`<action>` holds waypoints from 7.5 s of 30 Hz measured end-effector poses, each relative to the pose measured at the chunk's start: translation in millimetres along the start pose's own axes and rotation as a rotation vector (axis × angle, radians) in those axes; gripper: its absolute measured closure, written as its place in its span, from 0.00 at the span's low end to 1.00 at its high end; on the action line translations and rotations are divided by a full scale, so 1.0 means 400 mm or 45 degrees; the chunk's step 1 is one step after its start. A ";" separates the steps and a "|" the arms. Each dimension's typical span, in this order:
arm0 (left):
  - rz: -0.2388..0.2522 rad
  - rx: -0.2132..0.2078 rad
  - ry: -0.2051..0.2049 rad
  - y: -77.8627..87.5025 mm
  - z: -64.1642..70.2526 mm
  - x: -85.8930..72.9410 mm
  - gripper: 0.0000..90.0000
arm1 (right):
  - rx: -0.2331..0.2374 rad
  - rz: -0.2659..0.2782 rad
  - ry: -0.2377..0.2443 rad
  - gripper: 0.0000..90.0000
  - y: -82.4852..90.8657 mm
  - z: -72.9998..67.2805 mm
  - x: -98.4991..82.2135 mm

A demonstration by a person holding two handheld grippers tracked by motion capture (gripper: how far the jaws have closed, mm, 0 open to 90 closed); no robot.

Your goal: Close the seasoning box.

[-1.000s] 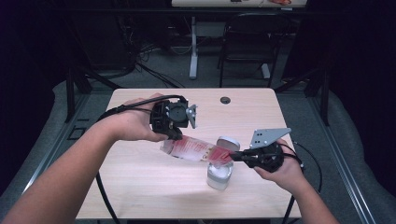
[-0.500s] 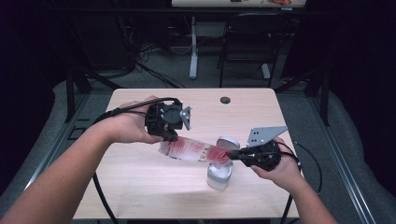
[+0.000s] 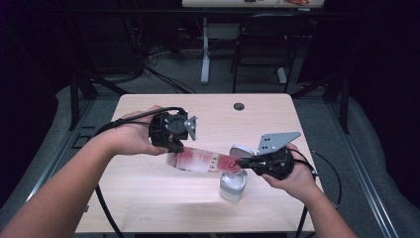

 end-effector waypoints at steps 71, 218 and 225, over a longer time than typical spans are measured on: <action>0.094 0.002 0.102 -0.116 -0.006 -0.103 0.81 | -0.005 -0.023 0.041 1.00 -0.064 -0.009 0.095; 0.537 -0.135 0.477 -0.385 -0.047 -0.260 0.92 | 0.010 -0.209 0.077 1.00 -0.223 0.010 0.151; 0.562 -0.155 0.488 -0.405 -0.045 -0.254 0.93 | 0.002 -0.211 0.083 1.00 -0.226 0.015 0.171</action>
Point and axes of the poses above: each handheld gripper's, and its own axes: y roughly backward along the jaws, x roughly out of its top, z roughly to its right, the point moved 2 cm from there along -y, roughly forward along the jaws, and after that the axes turned 12 degrees about y, right-handed, at the moved point
